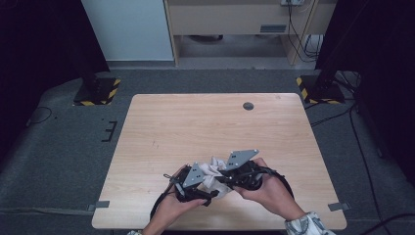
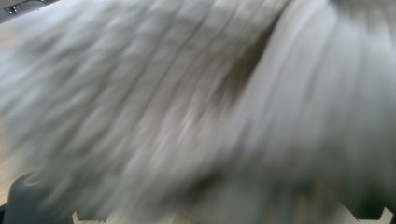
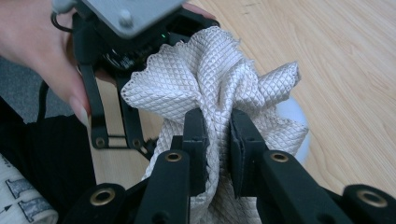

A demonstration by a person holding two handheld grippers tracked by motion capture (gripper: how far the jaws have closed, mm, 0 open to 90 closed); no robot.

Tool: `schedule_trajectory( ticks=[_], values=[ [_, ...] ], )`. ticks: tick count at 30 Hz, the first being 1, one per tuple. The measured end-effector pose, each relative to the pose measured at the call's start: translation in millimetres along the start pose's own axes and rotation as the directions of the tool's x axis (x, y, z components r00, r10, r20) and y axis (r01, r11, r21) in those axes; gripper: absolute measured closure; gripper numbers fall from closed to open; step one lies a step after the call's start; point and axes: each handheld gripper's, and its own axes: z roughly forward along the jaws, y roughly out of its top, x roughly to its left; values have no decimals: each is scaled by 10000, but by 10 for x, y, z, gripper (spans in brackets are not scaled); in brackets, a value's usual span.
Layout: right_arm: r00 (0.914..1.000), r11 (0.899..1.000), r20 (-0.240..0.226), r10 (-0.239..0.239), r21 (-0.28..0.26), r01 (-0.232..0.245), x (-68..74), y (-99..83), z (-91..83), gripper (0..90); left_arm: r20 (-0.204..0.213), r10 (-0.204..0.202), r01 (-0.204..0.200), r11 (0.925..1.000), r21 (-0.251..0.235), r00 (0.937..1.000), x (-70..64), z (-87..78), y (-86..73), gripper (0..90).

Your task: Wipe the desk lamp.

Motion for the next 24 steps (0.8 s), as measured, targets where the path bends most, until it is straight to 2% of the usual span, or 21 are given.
schedule_trajectory(
  ticks=[4,13,18,22,24],
  values=[
    [9991,9990,211,375,-250,-370,-111,-109,-106,788,-81,3,-3,10000,6,10000,0,-12,-1,108],
    [9943,9936,468,955,-643,-924,-328,-293,-169,788,-161,-53,48,9996,-294,9999,-11,-42,11,104],
    [9897,9864,331,1393,-928,-1357,-493,-395,-89,790,-274,-145,137,9995,-293,9995,-28,-24,26,101],
    [9886,9852,261,1485,-901,-1456,-543,-470,-38,792,-261,-195,187,9994,-303,9995,-25,-21,34,99],
    [9852,9813,113,1709,-915,-1691,-586,-574,52,796,-260,-282,275,9992,-295,9993,-24,-7,33,93]
  ],
)
